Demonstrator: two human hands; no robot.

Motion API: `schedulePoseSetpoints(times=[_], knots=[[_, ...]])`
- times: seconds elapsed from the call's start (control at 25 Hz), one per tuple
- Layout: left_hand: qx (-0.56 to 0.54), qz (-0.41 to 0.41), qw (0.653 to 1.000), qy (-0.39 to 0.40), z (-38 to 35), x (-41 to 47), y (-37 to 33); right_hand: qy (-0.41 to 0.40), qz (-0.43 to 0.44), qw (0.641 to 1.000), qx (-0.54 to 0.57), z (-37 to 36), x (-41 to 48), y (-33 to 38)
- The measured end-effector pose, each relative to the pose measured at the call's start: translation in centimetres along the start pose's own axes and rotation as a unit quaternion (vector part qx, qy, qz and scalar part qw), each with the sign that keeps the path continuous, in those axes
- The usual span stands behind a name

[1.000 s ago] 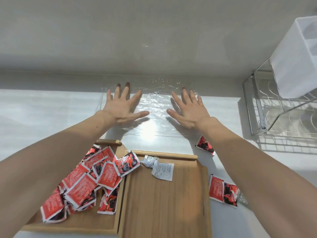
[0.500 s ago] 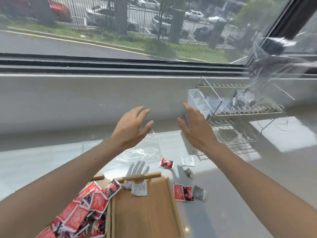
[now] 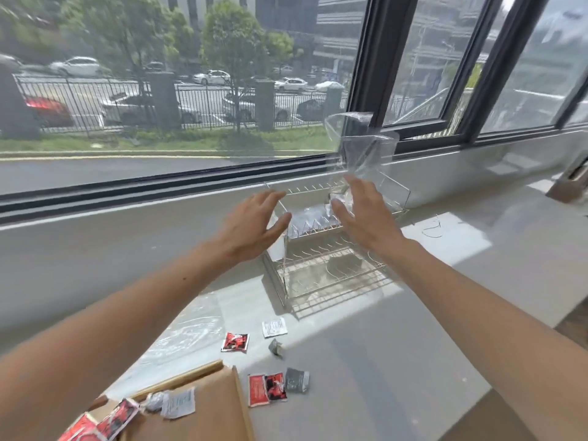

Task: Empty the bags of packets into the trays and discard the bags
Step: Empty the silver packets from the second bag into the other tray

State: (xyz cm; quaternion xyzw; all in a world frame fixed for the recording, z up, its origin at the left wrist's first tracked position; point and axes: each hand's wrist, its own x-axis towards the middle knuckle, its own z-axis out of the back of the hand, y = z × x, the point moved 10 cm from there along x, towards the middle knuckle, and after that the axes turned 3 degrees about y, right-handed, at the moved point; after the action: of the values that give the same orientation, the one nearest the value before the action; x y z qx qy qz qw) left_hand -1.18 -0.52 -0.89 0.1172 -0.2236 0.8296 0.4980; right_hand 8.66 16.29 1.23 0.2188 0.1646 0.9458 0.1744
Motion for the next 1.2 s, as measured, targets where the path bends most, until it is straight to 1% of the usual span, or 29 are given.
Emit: schedulePoseSetpoints(times=[0.24,0.36,0.44,0.48,0.6,0.72,0.84,0.92,1.0,1.12,1.2], knots=[[0.016,0.022,1.000,0.001,-4.7,12.0,-6.2,-0.020,-0.037,0.995,0.093,3.8,6.0,-13.1],[0.038,0.048,0.998,0.033,-8.0,17.4,-7.1,-0.007,-0.069,0.988,0.138,3.6,9.7,-18.9],[0.054,0.059,0.995,0.064,-9.9,20.7,-7.1,0.015,-0.077,0.983,0.166,2.8,12.0,-21.5],[0.059,0.059,0.994,0.066,-10.4,22.4,-7.1,0.026,-0.076,0.982,0.173,2.4,13.1,-22.6],[0.047,0.062,0.996,0.036,-10.5,27.4,-7.0,0.049,-0.075,0.977,0.195,1.0,16.0,-25.1],[0.058,0.055,0.996,0.025,-10.7,30.8,-7.1,0.069,-0.065,0.973,0.211,-0.7,18.2,-25.9],[0.090,0.030,0.995,0.023,-11.0,32.5,-7.4,0.069,-0.024,0.976,0.203,-1.8,20.0,-24.8],[0.072,0.006,0.997,0.022,-10.9,32.6,-8.1,0.029,-0.011,0.981,0.190,-1.6,20.5,-24.3],[0.042,-0.013,0.999,0.012,-10.4,32.3,-8.7,-0.023,-0.012,0.976,0.215,-0.8,20.3,-24.0],[0.008,-0.031,0.999,-0.038,-8.1,31.6,-9.7,-0.084,-0.013,0.953,0.291,1.4,19.7,-23.3],[-0.019,-0.028,0.995,-0.090,-5.5,31.1,-10.5,-0.120,-0.001,0.936,0.330,3.7,19.2,-21.7]])
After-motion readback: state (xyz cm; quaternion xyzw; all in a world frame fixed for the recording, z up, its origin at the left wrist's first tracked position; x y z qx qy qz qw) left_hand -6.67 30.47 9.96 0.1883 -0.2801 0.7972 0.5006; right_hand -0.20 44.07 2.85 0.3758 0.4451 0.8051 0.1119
